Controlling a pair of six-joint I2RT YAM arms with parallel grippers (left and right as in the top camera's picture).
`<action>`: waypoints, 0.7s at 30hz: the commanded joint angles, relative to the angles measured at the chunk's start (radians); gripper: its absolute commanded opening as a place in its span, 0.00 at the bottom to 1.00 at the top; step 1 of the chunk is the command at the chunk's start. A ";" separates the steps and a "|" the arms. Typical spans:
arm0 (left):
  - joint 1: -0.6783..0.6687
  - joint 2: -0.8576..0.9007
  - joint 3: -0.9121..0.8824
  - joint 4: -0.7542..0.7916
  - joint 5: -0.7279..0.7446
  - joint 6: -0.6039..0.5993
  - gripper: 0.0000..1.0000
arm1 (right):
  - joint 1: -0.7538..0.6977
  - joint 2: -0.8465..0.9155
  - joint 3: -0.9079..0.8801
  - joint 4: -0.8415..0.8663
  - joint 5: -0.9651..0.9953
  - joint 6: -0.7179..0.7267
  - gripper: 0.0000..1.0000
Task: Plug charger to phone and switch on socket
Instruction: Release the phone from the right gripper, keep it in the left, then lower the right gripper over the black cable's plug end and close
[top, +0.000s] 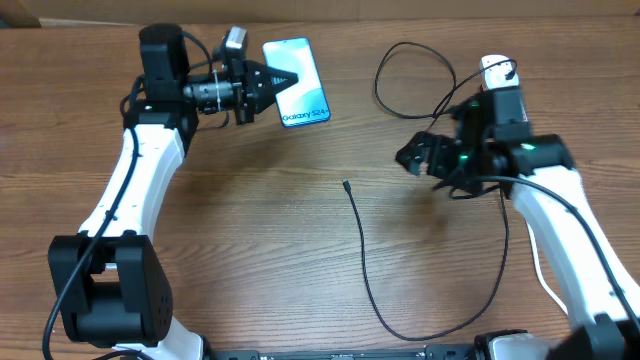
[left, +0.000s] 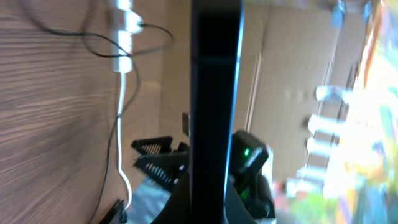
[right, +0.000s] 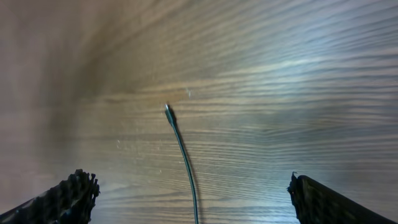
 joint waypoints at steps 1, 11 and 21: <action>0.041 -0.011 0.010 -0.109 -0.087 0.182 0.04 | 0.081 0.077 0.006 0.013 0.113 -0.019 0.98; 0.125 -0.011 0.010 -0.335 -0.161 0.366 0.04 | 0.349 0.223 0.006 0.097 0.388 -0.076 0.86; 0.125 -0.011 0.010 -0.395 -0.189 0.420 0.04 | 0.430 0.309 0.006 0.228 0.386 -0.166 0.75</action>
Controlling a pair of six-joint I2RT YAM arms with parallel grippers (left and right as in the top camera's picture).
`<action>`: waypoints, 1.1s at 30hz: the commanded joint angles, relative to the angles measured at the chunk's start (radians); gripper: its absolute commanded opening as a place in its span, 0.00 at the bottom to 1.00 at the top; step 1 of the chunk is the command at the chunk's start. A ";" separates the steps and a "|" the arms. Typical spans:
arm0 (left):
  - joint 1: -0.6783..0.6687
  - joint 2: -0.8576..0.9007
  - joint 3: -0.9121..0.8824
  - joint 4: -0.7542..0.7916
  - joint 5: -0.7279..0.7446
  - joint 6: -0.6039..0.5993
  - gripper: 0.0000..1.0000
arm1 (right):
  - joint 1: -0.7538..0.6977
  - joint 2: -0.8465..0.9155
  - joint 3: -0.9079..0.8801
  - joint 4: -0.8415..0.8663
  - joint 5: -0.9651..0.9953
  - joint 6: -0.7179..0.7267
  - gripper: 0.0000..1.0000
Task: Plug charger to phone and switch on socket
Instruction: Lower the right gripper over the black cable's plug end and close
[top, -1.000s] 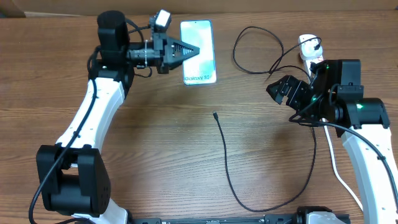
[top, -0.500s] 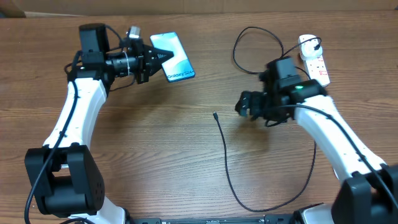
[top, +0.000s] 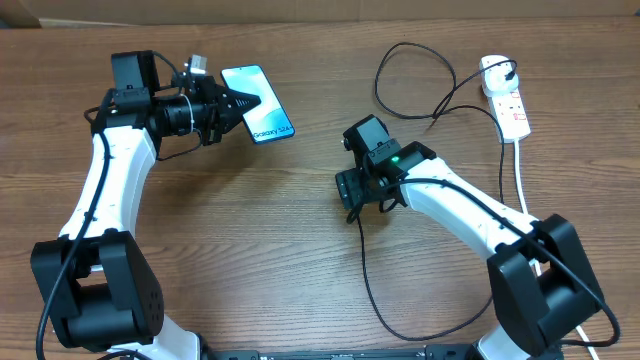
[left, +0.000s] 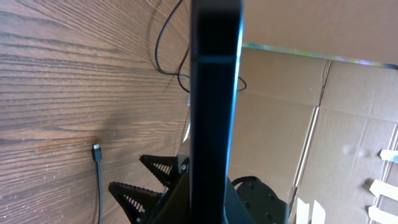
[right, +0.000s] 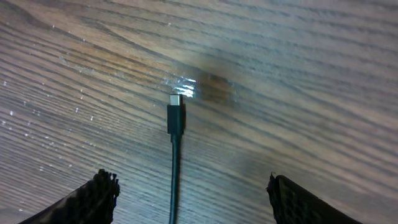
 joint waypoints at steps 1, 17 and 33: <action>0.000 -0.012 0.013 0.003 -0.012 0.037 0.04 | 0.017 0.000 0.006 0.003 0.013 -0.032 0.74; 0.000 -0.012 0.013 -0.026 -0.015 0.058 0.04 | 0.025 0.061 0.006 0.063 -0.005 -0.048 0.56; 0.000 -0.012 0.013 -0.027 -0.014 0.058 0.04 | 0.025 0.131 0.006 0.098 -0.005 -0.045 0.44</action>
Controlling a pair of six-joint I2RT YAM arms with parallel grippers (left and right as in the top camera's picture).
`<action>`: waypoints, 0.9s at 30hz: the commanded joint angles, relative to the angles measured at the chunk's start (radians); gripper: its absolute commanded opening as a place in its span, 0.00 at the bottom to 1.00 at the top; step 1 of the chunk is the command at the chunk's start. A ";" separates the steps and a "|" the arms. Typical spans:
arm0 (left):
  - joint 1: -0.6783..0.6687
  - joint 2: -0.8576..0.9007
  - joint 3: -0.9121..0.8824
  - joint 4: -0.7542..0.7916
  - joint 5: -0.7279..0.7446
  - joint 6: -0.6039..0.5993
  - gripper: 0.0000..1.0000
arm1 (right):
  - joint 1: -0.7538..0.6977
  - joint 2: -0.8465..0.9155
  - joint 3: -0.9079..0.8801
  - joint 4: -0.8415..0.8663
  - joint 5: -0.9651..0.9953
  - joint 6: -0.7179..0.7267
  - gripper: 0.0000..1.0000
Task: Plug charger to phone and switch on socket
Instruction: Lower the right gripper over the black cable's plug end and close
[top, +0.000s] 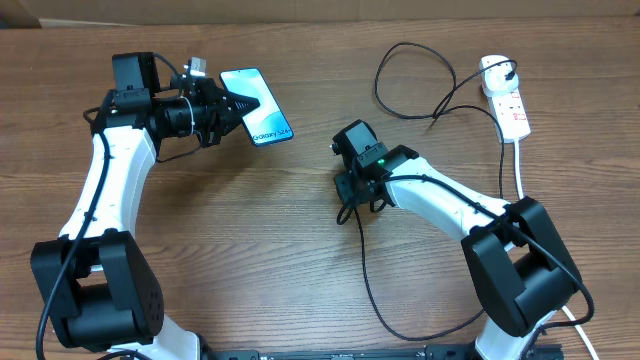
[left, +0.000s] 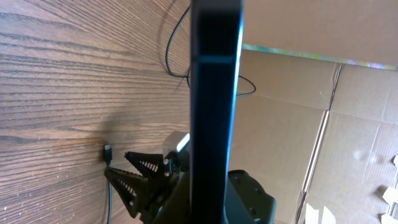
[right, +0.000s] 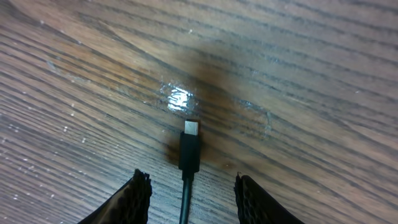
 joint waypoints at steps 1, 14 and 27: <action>0.000 -0.012 0.013 -0.001 0.017 0.030 0.04 | 0.002 0.039 0.006 -0.001 -0.004 -0.001 0.44; 0.000 -0.012 0.013 -0.008 0.017 0.029 0.04 | 0.002 0.060 0.006 0.042 -0.005 -0.002 0.22; 0.000 -0.012 0.013 -0.008 0.017 0.029 0.04 | 0.002 0.103 0.006 0.048 -0.004 -0.002 0.16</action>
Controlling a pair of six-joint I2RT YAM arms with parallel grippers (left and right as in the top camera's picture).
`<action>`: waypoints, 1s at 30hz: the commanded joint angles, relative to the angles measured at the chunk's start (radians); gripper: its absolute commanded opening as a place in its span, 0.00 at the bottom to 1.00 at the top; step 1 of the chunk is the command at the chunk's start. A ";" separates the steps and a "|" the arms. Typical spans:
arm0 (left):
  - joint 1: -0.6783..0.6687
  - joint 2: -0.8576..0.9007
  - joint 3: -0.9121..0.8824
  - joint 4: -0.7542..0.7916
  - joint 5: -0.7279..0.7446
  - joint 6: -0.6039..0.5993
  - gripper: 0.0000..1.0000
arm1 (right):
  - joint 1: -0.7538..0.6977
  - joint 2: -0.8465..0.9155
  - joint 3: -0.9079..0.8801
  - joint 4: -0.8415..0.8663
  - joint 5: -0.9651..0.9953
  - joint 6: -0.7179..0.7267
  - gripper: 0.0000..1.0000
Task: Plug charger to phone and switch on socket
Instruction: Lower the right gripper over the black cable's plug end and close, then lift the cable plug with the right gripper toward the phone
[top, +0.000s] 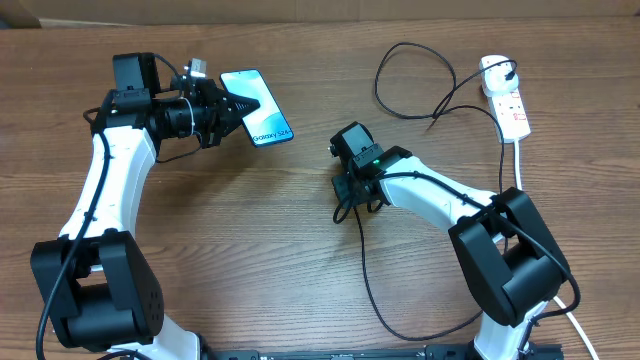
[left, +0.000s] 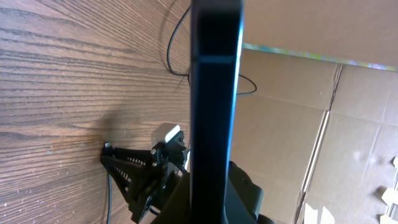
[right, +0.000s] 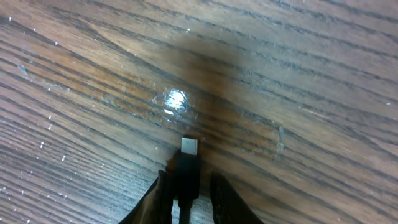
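The phone (top: 262, 122), its blue screen facing up, is held off the table at the back left, and my left gripper (top: 240, 108) is shut on its edge. The left wrist view shows it edge-on as a dark bar (left: 214, 93). The black charger cable (top: 365, 270) runs across the middle of the table. Its plug (right: 188, 167), metal tip forward, lies on the wood between the fingers (right: 159, 199) of my right gripper (right: 189, 199), which is shut on it. The right gripper (top: 347, 200) is low at the table's centre. The white socket strip (top: 506, 97) lies at the back right.
The black cable loops (top: 410, 80) at the back, between the phone and the socket strip. The strip's white lead (top: 522, 175) runs down the right side. Cardboard boxes (left: 292, 112) stand behind the table. My right arm (top: 440, 195) lies across the centre right.
My right gripper's fingers stood wide either side of the plug; now they have come in against it. The gripper has shifted slightly forward. The left arm and the phone have not moved.
At first my left gripper held the phone at the back and my right gripper was open, far right of the plug. Then the phone was further left and the right gripper over the plug. It came lower around the plug, and now grips it.
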 joint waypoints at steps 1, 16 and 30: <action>0.000 -0.012 0.013 0.004 0.017 0.029 0.04 | 0.002 0.045 0.001 0.006 -0.005 -0.002 0.13; 0.000 -0.012 0.013 0.005 0.018 0.029 0.04 | -0.052 -0.008 0.048 -0.037 -0.122 0.000 0.04; -0.002 -0.012 0.013 0.078 0.060 0.021 0.04 | -0.229 -0.135 0.062 -0.102 -0.929 -0.054 0.04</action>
